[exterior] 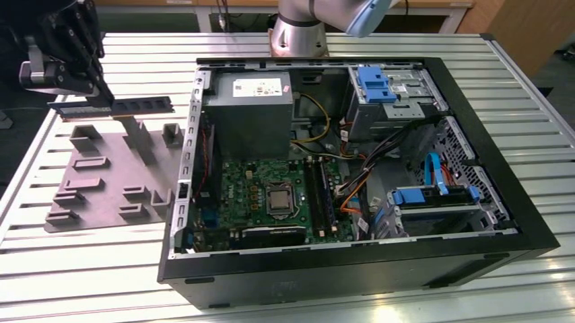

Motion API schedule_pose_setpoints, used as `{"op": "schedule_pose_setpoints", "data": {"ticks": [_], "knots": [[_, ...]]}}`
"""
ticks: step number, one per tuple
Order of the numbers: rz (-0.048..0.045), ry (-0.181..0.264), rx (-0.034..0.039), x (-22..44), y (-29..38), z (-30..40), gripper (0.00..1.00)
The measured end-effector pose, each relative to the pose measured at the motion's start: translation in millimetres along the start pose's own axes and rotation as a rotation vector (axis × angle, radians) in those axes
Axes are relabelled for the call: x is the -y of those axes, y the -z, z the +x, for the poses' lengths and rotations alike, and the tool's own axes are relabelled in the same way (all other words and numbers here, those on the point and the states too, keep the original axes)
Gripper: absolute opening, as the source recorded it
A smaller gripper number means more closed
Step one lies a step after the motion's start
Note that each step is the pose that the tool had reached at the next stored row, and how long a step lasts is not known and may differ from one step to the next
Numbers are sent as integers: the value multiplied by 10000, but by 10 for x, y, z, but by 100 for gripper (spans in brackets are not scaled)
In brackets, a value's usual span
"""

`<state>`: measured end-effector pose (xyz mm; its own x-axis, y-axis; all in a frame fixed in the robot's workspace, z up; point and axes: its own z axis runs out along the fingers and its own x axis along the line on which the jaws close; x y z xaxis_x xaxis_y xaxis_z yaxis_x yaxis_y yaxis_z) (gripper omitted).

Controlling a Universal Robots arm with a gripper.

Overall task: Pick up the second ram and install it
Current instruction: 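Pick up the second ram and move it above second insertion slot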

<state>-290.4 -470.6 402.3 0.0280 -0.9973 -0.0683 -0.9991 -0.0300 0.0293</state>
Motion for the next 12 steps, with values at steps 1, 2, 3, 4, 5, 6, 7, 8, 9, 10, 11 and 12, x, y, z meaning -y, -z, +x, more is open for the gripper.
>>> {"op": "schedule_pose_setpoints", "data": {"ticks": [1, 2, 3, 4, 5, 6, 7, 8, 9, 10, 11, 12], "knots": [[0, 0, 0, 11, 0, 0, 11], [1, 1, 1, 22, 0, 1, 11], [1, 1, 1, 34, 0, 1, 11], [0, 0, 0, 44, 1, 1, 11], [0, 0, 0, 55, 2, 2, 11], [1, 0, 1, 66, 2, 2, 11], [1, 0, 1, 76, 2, 2, 11], [1, 0, 1, 87, 2, 3, 11], [1, 1, 1, 99, 3, 3, 11], [0, 1, 1, 111, 3, 3, 11], [1, 1, 1, 122, 3, 4, 11], [1, 1, 0, 134, 4, 4, 11]]}}
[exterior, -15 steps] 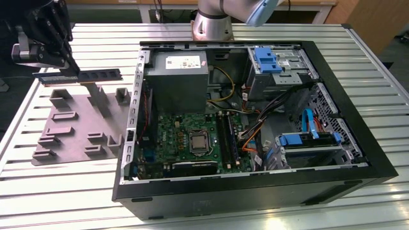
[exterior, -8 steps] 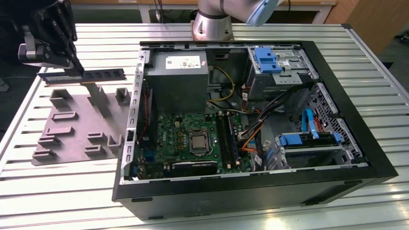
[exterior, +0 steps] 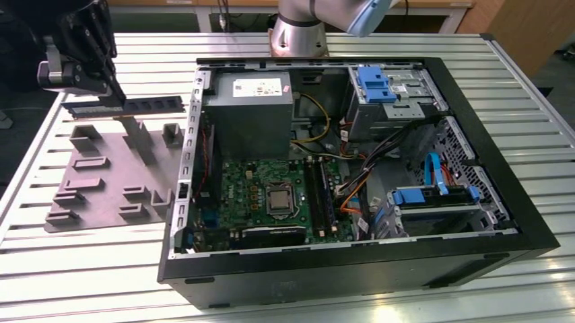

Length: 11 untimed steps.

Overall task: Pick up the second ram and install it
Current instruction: 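Pick up the second ram and move it above second insertion slot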

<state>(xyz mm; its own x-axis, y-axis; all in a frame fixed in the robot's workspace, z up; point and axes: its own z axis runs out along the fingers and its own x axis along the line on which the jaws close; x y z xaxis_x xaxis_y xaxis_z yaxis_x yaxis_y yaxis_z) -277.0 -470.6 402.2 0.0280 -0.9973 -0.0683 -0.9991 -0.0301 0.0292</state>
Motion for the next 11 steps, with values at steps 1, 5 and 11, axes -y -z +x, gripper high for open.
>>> {"op": "schedule_pose_setpoints", "data": {"ticks": [1, 5, 11], "knots": [[0, 0, 0, 11, 0, 0, 11], [0, 0, 0, 57, 2, 1, 11], [-1, 0, -1, 125, 4, 3, 11]]}}
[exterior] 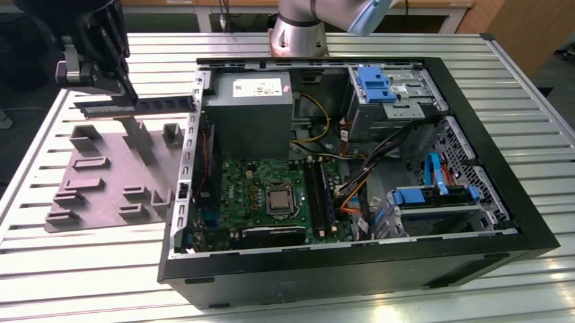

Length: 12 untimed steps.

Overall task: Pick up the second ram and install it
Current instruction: 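Pick up the second ram and move it above second insertion slot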

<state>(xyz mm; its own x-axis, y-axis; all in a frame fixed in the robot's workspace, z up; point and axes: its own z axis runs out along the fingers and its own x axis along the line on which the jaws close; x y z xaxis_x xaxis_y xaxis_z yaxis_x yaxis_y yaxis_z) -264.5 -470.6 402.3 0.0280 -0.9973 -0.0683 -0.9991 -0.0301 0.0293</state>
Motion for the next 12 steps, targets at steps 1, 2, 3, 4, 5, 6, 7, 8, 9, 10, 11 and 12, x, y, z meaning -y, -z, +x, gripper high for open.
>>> {"op": "schedule_pose_setpoints", "data": {"ticks": [1, 2, 3, 4, 5, 6, 7, 8, 9, 10, 11, 12], "knots": [[0, 0, 0, 11, 0, 0, 11], [0, 0, 1, 22, 0, 1, 11], [1, 1, 1, 32, 0, 1, 11], [0, 0, 0, 43, 1, 1, 11], [0, 0, 0, 54, 1, 2, 11], [0, 1, 1, 65, 2, 2, 11], [0, 0, 1, 76, 2, 2, 11], [0, 0, 1, 86, 2, 3, 11], [1, 0, 1, 96, 2, 3, 11], [0, 0, 1, 107, 3, 3, 11], [0, 0, 0, 118, 3, 3, 11], [0, 0, 0, 128, 4, 4, 11]]}}
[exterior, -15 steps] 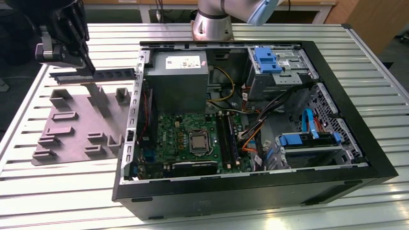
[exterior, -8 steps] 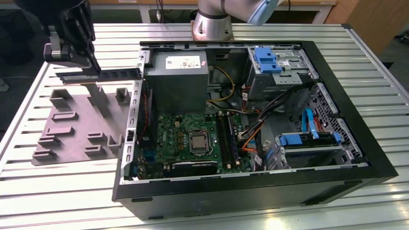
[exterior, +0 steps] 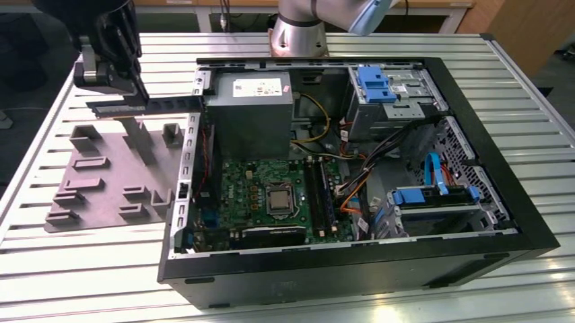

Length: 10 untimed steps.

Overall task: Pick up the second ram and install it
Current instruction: 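Pick up the second ram and move it above second insertion slot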

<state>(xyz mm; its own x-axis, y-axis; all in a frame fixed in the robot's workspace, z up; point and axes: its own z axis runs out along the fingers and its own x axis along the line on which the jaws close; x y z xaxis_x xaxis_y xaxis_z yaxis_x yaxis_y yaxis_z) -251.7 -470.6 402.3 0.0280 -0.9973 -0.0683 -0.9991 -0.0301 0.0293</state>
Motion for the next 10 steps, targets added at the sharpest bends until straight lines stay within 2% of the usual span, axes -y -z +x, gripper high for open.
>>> {"op": "schedule_pose_setpoints", "data": {"ticks": [10], "knots": [[0, 0, -1, 107, 4, 3, 11]]}}
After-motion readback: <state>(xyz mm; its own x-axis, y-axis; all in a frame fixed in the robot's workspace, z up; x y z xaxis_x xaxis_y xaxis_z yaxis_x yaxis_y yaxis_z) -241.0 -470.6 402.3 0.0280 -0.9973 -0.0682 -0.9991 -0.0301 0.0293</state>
